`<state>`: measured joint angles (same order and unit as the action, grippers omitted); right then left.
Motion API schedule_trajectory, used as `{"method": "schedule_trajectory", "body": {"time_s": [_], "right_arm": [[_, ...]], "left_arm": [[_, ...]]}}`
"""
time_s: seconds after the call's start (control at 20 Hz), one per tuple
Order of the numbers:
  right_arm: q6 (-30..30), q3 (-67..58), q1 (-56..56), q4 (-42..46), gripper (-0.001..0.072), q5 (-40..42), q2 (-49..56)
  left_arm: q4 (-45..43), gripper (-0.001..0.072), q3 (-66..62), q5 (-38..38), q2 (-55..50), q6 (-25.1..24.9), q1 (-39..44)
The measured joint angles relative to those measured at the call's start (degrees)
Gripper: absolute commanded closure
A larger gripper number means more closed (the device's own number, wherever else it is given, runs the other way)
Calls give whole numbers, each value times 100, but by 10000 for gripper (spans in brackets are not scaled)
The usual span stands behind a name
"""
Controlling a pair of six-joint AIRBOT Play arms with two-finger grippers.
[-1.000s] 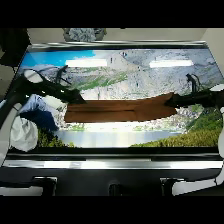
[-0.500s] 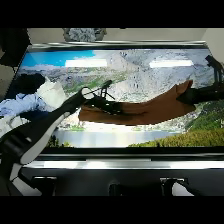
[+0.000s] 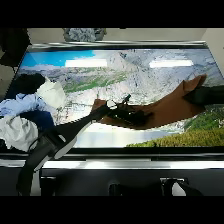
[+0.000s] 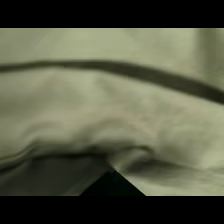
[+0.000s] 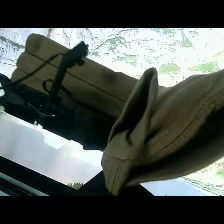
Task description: Fold the shirts.
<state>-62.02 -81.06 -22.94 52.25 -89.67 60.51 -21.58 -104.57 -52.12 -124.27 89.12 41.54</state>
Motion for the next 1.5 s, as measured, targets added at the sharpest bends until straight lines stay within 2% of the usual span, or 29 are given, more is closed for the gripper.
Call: {"method": "schedule_trajectory", "body": {"time_s": [0.1, 0.2, 0.4, 0.6, 0.7, 0.9, 1.05, 1.1, 1.15, 1.2, 1.25, 1.35, 1.5], "right_arm": [[-48, 0, 0, -42, 670, -13, -11], [-63, 0, 0, -136, 670, -26, 76], [-61, 0, 452, -435, 670, 162, 455], [-50, 0, 1633, -835, 669, 870, 1080], [-59, 0, 2264, -1036, 669, 1344, 1504], [-125, 0, 3281, -1414, 669, 2269, 2527], [22, 0, 3792, -2050, 666, 2837, 3281], [85, 0, 3904, -2262, 611, 2935, 3482], [151, 0, 4004, -2511, 351, 3032, 3670], [210, 0, 4079, -2736, 40, 3101, 3818], [310, 0, 4124, -2896, 26, 3139, 3919], [533, 0, 4094, -3154, 48, 3139, 4002], [638, 0, 3633, -3101, 49, 3060, 3851]], "left_arm": [[203, 683, -33, 63, -50, -118, 35], [26, 683, -44, -28, 96, -267, -68], [-1370, 682, -59, -564, 1040, -328, -605], [-2868, 681, -61, -1141, 2354, -354, -1587], [-3314, 681, -63, -1362, 2951, -356, -2168], [-3740, 680, -63, -1725, 4017, -343, -3244], [-3847, 681, -63, -1985, 4666, -350, -3720], [-3877, 680, -63, -2039, 4828, -361, -3807], [-3897, 680, -63, -2076, 4955, -363, -3858], [-3904, 680, -63, -2114, 5051, -367, -3882], [-3908, 680, -48, -2133, 5112, -376, -3891], [-3921, 680, 33, -2151, 5187, -382, -3908], [-3952, 680, 258, -2188, 5235, -426, -3930]]}}
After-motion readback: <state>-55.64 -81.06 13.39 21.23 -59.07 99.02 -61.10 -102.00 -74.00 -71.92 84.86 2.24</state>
